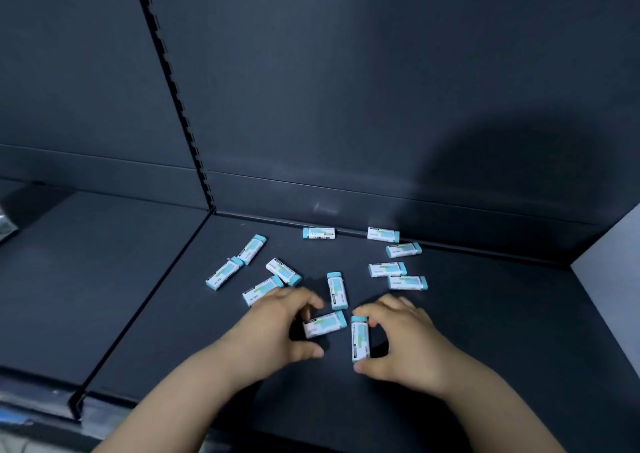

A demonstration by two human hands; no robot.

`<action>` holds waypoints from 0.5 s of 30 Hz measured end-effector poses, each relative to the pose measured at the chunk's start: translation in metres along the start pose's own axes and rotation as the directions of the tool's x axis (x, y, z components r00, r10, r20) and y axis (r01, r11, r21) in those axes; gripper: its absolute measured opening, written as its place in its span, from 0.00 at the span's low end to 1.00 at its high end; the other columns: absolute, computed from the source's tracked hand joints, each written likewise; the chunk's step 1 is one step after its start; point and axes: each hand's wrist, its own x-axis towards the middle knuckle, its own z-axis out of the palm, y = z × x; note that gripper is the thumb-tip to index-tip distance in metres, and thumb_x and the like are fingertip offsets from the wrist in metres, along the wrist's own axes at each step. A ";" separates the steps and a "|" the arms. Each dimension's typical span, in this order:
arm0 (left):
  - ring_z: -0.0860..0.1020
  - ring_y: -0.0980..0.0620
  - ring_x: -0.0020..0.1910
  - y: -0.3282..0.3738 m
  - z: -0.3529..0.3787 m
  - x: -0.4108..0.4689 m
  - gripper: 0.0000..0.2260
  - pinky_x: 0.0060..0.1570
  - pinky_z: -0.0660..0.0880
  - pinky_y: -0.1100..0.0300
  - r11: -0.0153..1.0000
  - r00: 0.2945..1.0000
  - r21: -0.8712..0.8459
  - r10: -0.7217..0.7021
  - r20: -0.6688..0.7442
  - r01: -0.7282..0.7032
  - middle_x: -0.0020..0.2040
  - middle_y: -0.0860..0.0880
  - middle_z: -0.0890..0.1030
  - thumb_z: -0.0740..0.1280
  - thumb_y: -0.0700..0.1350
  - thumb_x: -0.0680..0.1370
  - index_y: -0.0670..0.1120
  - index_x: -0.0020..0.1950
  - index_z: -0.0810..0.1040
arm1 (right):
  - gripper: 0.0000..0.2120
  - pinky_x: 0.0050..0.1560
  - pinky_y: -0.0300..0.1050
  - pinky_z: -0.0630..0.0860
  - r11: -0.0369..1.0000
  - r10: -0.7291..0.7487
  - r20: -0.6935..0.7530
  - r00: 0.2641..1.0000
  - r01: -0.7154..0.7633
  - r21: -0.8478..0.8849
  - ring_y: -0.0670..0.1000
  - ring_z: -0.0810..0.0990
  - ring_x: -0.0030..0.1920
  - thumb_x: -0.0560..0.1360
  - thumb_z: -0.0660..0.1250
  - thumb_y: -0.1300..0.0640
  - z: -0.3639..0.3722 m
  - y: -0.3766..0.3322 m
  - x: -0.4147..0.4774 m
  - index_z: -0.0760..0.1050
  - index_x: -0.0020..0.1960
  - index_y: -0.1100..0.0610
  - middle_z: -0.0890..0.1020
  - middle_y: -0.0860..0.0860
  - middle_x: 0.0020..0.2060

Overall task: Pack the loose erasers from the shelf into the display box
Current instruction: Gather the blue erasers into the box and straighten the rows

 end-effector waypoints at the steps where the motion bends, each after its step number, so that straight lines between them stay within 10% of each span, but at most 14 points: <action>1: 0.68 0.59 0.56 0.001 0.001 0.001 0.28 0.59 0.65 0.68 1.000 0.999 0.026 -0.010 0.044 0.009 0.55 0.57 0.71 0.74 0.53 0.68 0.58 0.65 0.69 | 0.33 0.62 0.42 0.61 1.000 0.000 0.005 1.000 0.000 -0.008 0.45 0.65 0.60 0.64 0.71 0.41 0.000 0.000 0.000 0.65 0.67 0.43 0.66 0.40 0.52; 10: 0.77 0.43 0.51 0.030 0.007 0.016 0.11 0.49 0.73 0.55 0.925 0.987 0.364 -0.141 0.079 0.104 0.52 0.43 0.77 0.57 0.48 0.80 0.45 0.59 0.71 | 0.33 0.62 0.41 0.61 0.999 -0.002 -0.005 1.000 0.002 -0.039 0.47 0.65 0.62 0.64 0.70 0.41 0.001 -0.005 0.003 0.65 0.67 0.43 0.69 0.43 0.56; 15: 0.69 0.51 0.65 0.014 -0.009 0.004 0.24 0.59 0.71 0.57 0.917 0.983 0.389 -0.140 0.117 0.085 0.67 0.53 0.64 0.60 0.47 0.78 0.57 0.72 0.58 | 0.35 0.64 0.39 0.58 0.999 -0.006 -0.009 1.000 0.005 -0.036 0.46 0.62 0.64 0.64 0.71 0.40 0.000 -0.006 0.006 0.64 0.68 0.43 0.66 0.43 0.61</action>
